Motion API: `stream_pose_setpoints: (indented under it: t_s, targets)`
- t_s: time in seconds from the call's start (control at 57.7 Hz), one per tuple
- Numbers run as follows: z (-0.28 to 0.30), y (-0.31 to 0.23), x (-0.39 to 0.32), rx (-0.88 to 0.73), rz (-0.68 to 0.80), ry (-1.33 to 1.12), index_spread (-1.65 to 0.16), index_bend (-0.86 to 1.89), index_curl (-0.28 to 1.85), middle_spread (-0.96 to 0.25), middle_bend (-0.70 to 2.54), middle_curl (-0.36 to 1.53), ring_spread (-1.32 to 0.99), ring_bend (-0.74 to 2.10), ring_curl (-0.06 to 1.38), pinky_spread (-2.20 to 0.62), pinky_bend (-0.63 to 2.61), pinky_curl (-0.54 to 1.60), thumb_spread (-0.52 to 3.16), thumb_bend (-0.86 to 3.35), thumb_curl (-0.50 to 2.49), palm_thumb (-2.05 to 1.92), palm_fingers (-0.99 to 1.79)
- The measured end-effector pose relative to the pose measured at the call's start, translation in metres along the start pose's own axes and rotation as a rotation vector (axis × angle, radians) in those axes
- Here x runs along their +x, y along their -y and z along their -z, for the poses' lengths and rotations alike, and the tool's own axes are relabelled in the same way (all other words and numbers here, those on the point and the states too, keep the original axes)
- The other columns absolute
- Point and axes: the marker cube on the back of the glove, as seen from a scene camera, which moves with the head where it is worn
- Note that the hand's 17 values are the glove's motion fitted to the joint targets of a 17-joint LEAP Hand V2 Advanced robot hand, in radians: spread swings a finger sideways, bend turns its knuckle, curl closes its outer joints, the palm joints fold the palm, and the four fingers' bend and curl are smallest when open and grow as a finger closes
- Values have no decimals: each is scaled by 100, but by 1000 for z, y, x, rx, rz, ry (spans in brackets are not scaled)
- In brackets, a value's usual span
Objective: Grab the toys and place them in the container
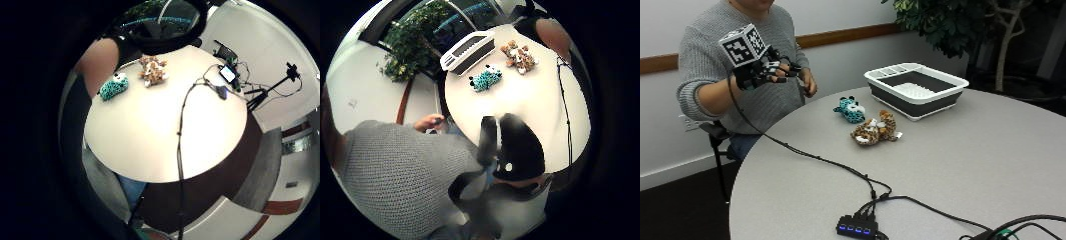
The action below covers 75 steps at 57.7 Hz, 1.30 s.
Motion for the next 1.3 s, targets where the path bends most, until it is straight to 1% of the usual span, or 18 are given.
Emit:
stream_pose_setpoints:
  t_s: [0.069,0.156,0.26,0.382,0.503,0.59,0.642,0.746,0.833,0.937,1.041,1.11,1.145,1.214,1.249,1.301]
  targets:
    - [1,4,-2,-3,7,4,-20,26,9,-12,17,4,-14,25,6,0,45,13,71,6,3,6,35]
    - [0,10,-4,-7,9,-10,-26,26,14,-16,18,7,-19,26,8,0,48,17,102,7,6,5,32]
    - [-2,13,-7,-26,7,-14,-31,26,18,-19,18,10,-23,28,10,0,50,20,125,7,10,4,30]
    - [-6,16,-10,-43,8,-4,-34,26,21,-21,18,14,-26,29,12,0,52,22,139,6,14,2,28]
    - [-15,32,-22,-66,32,38,-35,25,24,-22,18,16,-27,30,13,0,54,24,146,5,17,1,27]
    - [-22,75,-35,-87,68,152,-36,24,26,-22,17,18,-28,31,14,0,57,26,148,4,20,1,27]
    - [-33,108,-51,-116,97,167,-36,23,27,-23,17,18,-28,32,15,0,59,27,149,4,21,1,28]
    - [-61,166,-89,-156,167,110,-36,16,28,-21,14,18,-27,34,17,0,69,31,148,3,23,0,15]
    - [-90,190,-110,-167,208,1,-36,15,28,-20,14,18,-25,36,19,1,77,34,146,1,24,0,8]
    - [-140,194,-112,-224,245,-155,-36,17,29,-20,16,19,-24,38,20,1,81,35,145,0,25,1,5]
    - [-207,181,-111,-413,201,-169,-37,18,30,-20,17,21,-24,40,21,1,83,36,144,0,27,4,4]
    - [-249,165,-105,-535,203,-175,-37,18,31,-20,16,22,-23,40,22,1,86,36,143,0,28,5,1]
    - [-262,158,-104,-532,199,-135,-38,19,31,-20,16,22,-23,39,22,1,87,37,143,0,28,6,0]
    - [-267,156,-107,-423,165,-74,-39,19,32,-21,20,23,-20,31,21,0,92,37,140,-2,28,3,0]
    - [-266,156,-108,-409,165,-90,-41,25,34,-23,30,27,-20,26,19,0,88,35,140,-2,28,3,14]
    - [-267,157,-109,-404,172,-114,-42,26,34,-24,37,30,-21,25,18,-1,85,34,139,-1,28,2,24]
